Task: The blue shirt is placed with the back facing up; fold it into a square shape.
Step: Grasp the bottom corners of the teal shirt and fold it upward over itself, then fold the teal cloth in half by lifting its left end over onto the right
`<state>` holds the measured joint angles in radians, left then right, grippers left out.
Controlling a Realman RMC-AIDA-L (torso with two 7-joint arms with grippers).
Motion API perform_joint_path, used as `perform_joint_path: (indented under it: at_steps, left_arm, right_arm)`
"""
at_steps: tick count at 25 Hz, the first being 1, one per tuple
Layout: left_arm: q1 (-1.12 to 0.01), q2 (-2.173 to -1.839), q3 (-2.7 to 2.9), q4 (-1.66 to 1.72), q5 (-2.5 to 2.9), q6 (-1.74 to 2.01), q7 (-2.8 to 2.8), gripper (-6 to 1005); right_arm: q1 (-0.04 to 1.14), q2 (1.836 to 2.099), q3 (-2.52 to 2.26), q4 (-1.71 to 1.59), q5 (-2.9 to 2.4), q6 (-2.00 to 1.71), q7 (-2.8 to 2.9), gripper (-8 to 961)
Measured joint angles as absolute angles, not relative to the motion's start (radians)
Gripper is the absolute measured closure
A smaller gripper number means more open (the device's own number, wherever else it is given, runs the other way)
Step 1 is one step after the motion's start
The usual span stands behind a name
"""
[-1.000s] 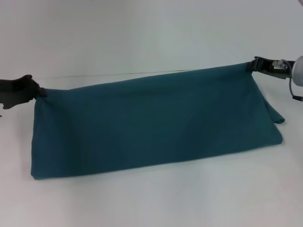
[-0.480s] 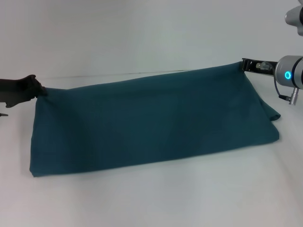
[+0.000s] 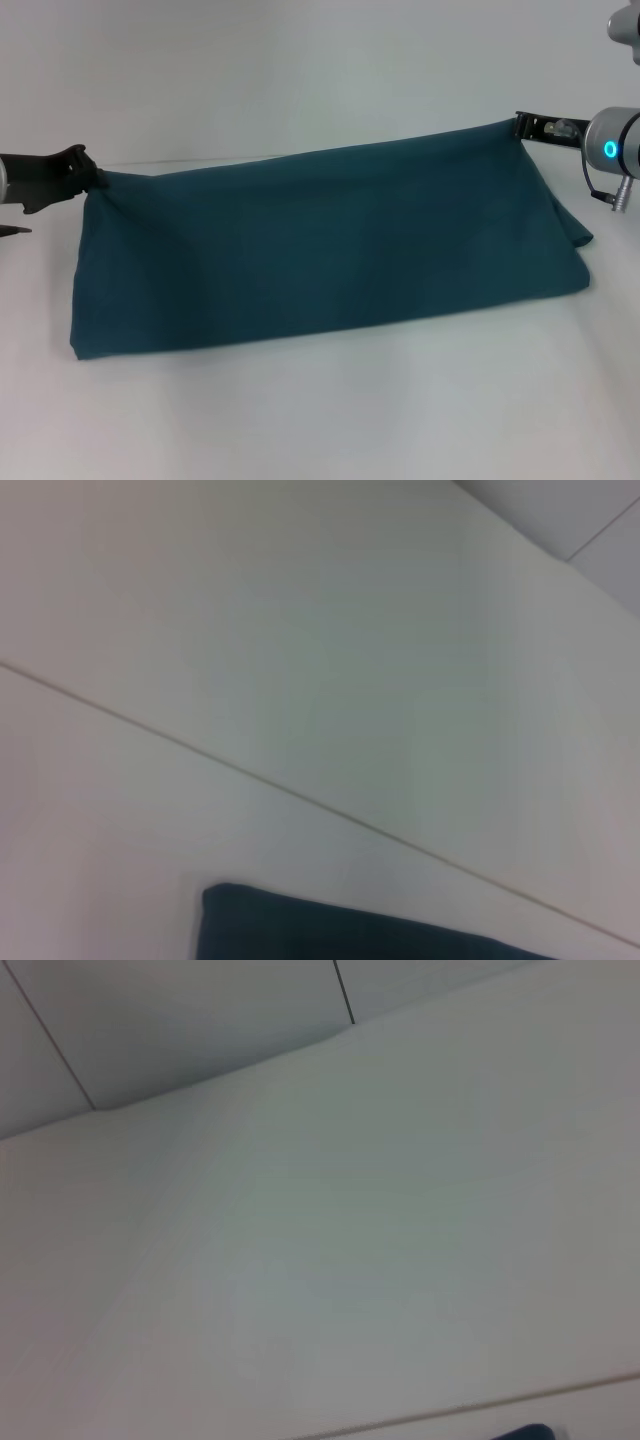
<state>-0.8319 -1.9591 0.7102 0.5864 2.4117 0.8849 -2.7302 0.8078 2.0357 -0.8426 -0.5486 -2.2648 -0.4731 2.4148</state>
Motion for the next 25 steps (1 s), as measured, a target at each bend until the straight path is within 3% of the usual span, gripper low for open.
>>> perform_joint_path:
  at_steps: [11,18,23,25]
  left_arm:
    - [-0.839,-1.965,0.722,0.562,2.411,0.830,-2.720,947]
    - [-0.838,-1.966,0.720,0.572,2.410,0.803,-2.730,935]
    - [-0.823,-1.969,0.711,0.579,2.403,0.792,-2.735,715]
    - [-0.808,-1.976,0.710,0.601,2.402,0.795,-2.737,671]
  right_arm:
    - [0.832,2.036,-0.869,-0.505,-2.273,-0.416,2.403,931]
    - [0.847,2.007,-0.902,-0.503,-2.307,-0.467,2.411,932]
    - [0.850,1.967,-0.890,-0.506,-2.313,-0.508,2.448,809]
    - [0.838,1.950,-0.877,-0.521,-2.310,-0.543,2.478,747]
